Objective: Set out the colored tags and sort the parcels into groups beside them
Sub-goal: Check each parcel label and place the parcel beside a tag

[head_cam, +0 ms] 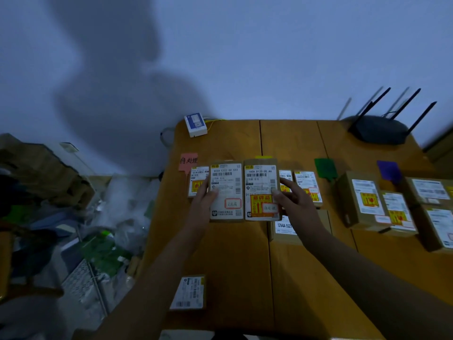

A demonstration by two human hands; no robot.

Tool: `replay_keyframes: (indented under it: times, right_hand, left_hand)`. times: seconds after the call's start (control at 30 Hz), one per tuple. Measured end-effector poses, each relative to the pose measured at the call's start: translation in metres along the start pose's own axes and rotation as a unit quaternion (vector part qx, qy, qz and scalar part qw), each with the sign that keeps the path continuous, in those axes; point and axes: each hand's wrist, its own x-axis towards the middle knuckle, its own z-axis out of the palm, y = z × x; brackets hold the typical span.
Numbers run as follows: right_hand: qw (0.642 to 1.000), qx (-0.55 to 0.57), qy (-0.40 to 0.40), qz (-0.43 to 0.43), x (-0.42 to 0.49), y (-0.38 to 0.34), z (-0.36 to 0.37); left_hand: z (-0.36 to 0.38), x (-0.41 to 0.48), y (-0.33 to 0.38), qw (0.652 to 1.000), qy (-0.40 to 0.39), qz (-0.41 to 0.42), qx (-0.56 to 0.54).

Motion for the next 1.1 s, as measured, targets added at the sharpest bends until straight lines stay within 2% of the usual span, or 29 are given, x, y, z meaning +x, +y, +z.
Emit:
replay_keyframes:
  times: [0.3,0.7,1.1]
  right_hand:
    - [1.000,0.001,-0.010,0.029,-0.006,0.006,-0.007]
    - [1.000,-0.010,-0.001,0.029,0.000,0.005,-0.016]
    - [0.995,-0.022,-0.002,0.095,-0.010,0.031,-0.023]
  left_hand:
    - [0.000,0.005,-0.009,1.000,-0.002,-0.022,0.012]
    - [0.009,0.015,-0.009,1.000,-0.011,-0.010,0.016]
    - [0.005,0.011,-0.041,0.996,-0.003,-0.084,0.035]
